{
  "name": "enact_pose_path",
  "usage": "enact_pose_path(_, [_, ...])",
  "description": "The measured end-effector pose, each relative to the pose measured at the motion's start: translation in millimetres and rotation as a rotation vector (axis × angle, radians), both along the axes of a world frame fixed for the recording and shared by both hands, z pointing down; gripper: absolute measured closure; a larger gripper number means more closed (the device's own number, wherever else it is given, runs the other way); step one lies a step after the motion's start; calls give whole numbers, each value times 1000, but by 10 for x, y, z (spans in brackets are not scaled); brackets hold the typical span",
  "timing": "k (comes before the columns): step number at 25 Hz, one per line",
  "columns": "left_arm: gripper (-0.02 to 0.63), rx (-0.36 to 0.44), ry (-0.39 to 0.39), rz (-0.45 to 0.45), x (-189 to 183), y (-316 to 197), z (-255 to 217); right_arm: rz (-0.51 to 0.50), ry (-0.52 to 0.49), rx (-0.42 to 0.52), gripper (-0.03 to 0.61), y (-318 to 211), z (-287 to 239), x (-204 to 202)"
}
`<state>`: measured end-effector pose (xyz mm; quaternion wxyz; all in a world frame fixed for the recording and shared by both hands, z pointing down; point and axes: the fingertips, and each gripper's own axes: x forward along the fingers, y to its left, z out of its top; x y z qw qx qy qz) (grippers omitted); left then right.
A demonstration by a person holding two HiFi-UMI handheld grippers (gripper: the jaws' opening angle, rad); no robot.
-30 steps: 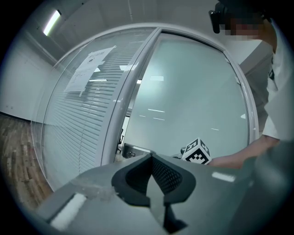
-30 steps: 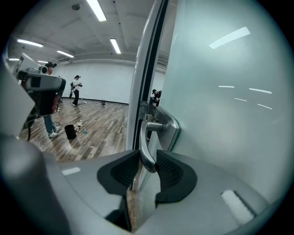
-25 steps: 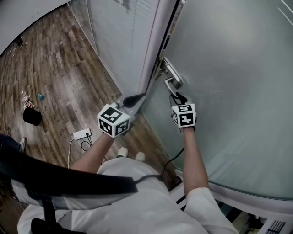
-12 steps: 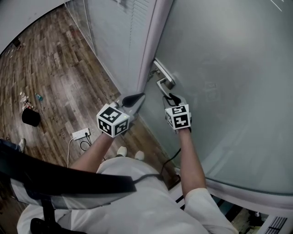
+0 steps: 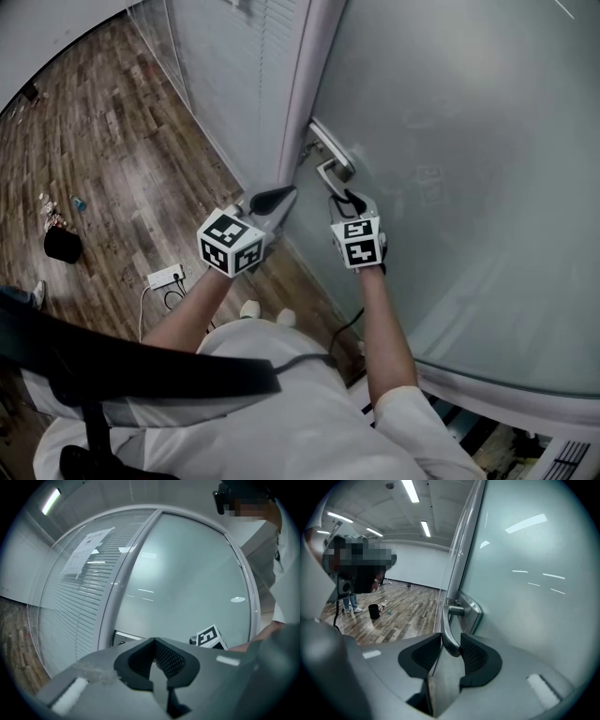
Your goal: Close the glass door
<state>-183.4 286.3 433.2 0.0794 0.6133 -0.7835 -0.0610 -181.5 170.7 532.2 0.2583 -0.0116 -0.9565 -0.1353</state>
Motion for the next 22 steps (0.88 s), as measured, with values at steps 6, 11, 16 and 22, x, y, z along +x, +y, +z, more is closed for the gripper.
enact_pose_path(6, [609, 2, -2, 13, -8, -66, -16, 16, -12, 30, 434, -11, -53, 53])
enact_pose_path(11, [609, 15, -18, 27, 6, -74, -138, 68, -96, -4, 426, -53, -301, 220])
enact_pose_path(16, [609, 29, -24, 39, 54, -120, -185, 89, -194, -65, 426, -43, -568, 414])
enact_pose_path(22, [609, 37, -17, 36, 139, -70, -202, 72, -299, -194, 503, 236, -834, 664])
